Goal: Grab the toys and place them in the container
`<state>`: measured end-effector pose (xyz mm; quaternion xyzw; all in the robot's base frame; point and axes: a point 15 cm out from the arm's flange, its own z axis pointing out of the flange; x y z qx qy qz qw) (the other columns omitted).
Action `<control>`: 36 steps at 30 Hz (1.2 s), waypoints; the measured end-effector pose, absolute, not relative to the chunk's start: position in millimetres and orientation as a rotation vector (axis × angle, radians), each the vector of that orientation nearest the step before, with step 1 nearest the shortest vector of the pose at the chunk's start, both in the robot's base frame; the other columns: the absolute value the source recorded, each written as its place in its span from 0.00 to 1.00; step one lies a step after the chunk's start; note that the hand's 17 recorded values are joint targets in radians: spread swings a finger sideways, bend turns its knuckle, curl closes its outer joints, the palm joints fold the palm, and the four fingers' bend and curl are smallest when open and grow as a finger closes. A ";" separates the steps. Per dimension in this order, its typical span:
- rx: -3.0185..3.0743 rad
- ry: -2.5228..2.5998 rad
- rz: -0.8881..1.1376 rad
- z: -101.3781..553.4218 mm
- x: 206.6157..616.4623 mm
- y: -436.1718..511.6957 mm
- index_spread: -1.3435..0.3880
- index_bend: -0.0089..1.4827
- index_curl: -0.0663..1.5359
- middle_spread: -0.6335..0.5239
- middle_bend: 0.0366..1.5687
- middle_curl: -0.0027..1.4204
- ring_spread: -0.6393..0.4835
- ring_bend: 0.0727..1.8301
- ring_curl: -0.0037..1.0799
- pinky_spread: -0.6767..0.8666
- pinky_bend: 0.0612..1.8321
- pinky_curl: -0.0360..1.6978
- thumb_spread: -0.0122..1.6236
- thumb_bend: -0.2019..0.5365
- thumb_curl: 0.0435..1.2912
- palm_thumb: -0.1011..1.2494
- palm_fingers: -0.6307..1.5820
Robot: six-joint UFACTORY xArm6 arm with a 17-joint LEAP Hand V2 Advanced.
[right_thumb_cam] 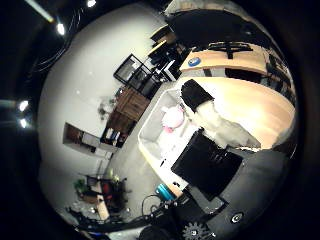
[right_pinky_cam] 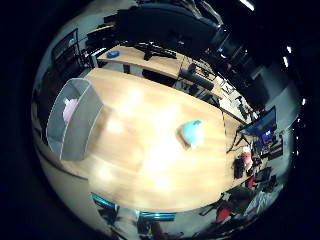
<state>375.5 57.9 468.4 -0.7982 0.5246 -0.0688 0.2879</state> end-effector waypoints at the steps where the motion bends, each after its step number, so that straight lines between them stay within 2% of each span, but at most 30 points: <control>1: -2.131 1.401 -0.183 468.5 375.4 58.2 0.40 0.23 0.28 0.21 0.10 0.18 0.27 0.43 0.16 0.58 0.23 0.02 0.61 0.23 0.32 0.46 0.57; 15: -2.075 1.486 -0.205 456.9 399.2 35.6 0.40 0.23 0.29 0.21 0.10 0.18 0.26 0.43 0.15 0.58 0.22 0.02 0.61 0.24 0.33 0.48 0.58; 21: -2.046 1.624 -0.223 435.1 414.4 -26.6 0.40 0.20 0.28 0.20 0.09 0.18 0.26 0.44 0.15 0.57 0.23 0.02 0.61 0.23 0.33 0.48 0.57; 31: -1.968 1.791 -0.254 417.9 464.3 -137.9 0.40 0.19 0.28 0.21 0.09 0.17 0.26 0.43 0.14 0.57 0.24 0.02 0.61 0.23 0.33 0.47 0.56; 36: -1.988 1.873 -0.203 388.5 476.5 -178.2 0.40 0.19 0.28 0.21 0.10 0.17 0.26 0.43 0.14 0.57 0.24 0.02 0.60 0.23 0.33 0.46 0.56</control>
